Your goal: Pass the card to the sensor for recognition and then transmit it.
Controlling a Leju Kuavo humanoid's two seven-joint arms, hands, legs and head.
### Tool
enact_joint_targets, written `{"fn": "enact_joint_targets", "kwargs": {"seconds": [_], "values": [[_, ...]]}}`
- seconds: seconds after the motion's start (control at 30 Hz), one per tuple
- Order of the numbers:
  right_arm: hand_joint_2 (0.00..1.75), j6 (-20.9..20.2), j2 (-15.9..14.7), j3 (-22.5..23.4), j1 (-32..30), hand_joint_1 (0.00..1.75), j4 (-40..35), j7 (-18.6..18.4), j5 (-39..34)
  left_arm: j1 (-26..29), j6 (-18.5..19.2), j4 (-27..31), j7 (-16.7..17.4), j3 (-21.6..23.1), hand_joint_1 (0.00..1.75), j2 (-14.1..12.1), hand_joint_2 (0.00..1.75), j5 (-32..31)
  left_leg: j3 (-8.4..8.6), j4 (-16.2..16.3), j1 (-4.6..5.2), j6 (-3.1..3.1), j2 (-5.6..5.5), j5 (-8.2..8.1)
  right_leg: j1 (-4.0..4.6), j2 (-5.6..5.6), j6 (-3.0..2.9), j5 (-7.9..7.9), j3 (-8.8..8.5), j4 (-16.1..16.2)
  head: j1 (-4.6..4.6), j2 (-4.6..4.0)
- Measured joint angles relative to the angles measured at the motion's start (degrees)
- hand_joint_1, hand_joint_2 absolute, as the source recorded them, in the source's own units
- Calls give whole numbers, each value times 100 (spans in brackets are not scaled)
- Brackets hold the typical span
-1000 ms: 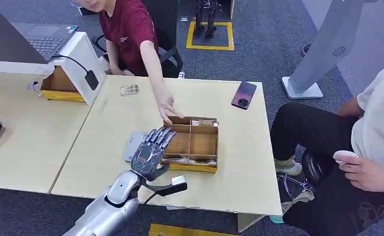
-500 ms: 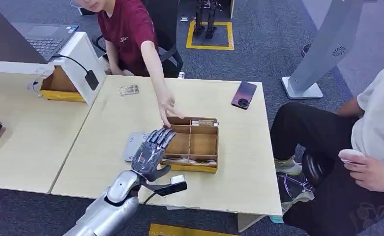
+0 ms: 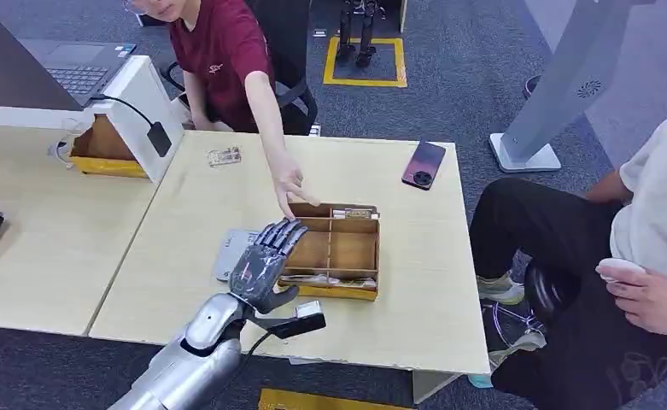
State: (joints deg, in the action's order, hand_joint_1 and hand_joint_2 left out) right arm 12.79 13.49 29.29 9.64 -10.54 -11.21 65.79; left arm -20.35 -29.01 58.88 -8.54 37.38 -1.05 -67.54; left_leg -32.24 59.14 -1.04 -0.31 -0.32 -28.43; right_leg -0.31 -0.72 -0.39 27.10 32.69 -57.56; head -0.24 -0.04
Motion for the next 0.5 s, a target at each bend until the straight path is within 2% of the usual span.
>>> {"fn": "enact_joint_targets", "kwargs": {"seconds": [0.17,0.5], "values": [[175,2,0,70,-7,0,0,50,-4,4,488,182,-241,0,0,-79,175,431,0,0,0,0,0,0,0,0,0,0,0,0,0,0],[175,7,-2,118,-9,0,0,79,-6,5,813,424,-315,0,0,-210,175,584,0,0,0,0,0,0,0,-1,0,0,0,0,0,0]]}}
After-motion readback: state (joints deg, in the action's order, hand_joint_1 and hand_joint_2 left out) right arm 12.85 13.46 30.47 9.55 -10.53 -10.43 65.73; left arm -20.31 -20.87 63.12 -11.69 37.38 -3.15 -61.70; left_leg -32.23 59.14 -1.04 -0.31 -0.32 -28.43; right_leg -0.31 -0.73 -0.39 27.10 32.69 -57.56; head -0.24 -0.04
